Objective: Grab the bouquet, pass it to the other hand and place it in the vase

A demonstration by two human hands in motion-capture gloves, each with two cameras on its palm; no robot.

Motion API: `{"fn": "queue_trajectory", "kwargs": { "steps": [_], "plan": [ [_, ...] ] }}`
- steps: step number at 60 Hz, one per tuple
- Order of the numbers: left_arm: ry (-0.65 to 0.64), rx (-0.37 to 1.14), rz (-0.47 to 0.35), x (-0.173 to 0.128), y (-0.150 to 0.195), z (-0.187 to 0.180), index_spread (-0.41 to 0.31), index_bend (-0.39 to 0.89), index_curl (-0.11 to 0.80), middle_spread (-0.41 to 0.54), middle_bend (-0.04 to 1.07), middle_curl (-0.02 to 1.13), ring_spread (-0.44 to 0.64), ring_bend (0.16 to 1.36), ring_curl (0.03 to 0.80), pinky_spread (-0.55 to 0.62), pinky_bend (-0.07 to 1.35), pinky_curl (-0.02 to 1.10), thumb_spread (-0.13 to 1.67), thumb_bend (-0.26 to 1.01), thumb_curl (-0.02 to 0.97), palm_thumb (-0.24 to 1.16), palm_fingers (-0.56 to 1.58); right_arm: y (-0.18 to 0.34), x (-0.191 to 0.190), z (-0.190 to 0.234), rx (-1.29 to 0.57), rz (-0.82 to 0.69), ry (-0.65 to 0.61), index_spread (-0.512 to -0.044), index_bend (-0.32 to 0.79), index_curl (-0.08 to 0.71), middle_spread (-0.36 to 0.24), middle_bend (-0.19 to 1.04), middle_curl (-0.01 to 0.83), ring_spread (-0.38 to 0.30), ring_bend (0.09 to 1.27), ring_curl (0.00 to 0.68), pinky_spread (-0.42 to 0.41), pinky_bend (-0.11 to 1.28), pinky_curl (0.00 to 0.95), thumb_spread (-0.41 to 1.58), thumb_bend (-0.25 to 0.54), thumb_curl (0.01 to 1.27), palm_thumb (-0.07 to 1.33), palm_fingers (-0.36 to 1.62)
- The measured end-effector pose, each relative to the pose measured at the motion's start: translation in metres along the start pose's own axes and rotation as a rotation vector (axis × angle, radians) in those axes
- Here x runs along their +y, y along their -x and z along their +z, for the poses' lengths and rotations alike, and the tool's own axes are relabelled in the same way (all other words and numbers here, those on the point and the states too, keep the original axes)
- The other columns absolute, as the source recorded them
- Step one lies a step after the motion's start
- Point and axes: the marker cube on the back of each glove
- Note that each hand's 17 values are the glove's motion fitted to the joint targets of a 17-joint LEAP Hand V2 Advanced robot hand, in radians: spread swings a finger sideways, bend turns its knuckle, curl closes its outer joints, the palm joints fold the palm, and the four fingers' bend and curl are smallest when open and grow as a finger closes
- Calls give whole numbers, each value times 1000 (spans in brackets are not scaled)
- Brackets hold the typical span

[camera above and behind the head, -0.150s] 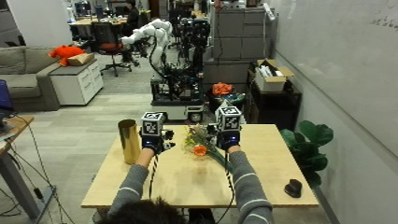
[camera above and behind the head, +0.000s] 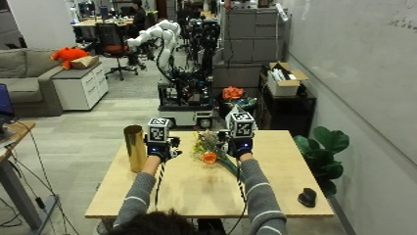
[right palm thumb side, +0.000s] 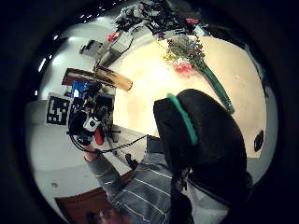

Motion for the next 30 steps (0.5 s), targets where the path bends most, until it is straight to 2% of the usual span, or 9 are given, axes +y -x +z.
{"fn": "queue_trajectory", "kwargs": {
  "steps": [2,7,9,13,21,24,30],
  "plan": [
    [-37,3,4,6,-2,-7,-82,159,165,80,176,157,166,413,167,264,354,183,869,-4,103,73,328,3,11,0,-22,-5,35,-335,121,127,-108,196,152,-61,462,212,59,526,241,1015,243,114,371,410],
    [-105,20,66,39,-17,-31,-87,160,196,89,178,183,186,427,184,293,358,207,957,-16,134,67,312,0,12,-3,-27,-18,32,-358,126,146,-116,194,188,-66,466,232,69,527,261,1149,229,133,370,395],
    [-134,22,82,43,-21,-36,-88,157,206,91,183,194,192,428,188,296,362,217,981,-18,144,65,310,1,12,-5,-28,-25,24,-363,129,155,-119,192,200,-68,466,238,71,527,268,1187,223,141,371,392],
    [-116,17,58,19,-19,-24,-89,153,222,93,189,214,194,437,200,304,359,232,1015,-20,164,59,307,-2,5,-4,-28,-34,11,-371,132,167,-121,190,220,-70,465,249,74,526,279,1238,207,153,371,388],
    [-145,27,82,23,-25,-22,-95,143,245,83,198,253,185,453,220,303,353,256,1051,-21,195,50,318,-2,-1,-3,-17,-10,30,-377,117,181,-124,197,259,-71,476,273,71,524,297,1295,175,175,374,387],
    [-117,34,52,5,-19,-9,-97,149,253,79,193,265,183,453,225,302,349,264,1059,-22,204,47,318,-1,-6,0,-15,-10,38,-377,104,180,-124,200,271,-71,483,280,70,526,305,1308,164,182,377,380],
    [-81,21,3,-7,-12,4,-98,151,268,76,194,285,180,451,235,301,346,277,1073,-21,220,44,327,1,-18,9,-20,10,28,-378,92,171,-125,206,295,-71,500,295,70,540,319,1325,142,195,384,359]
  ]
}}
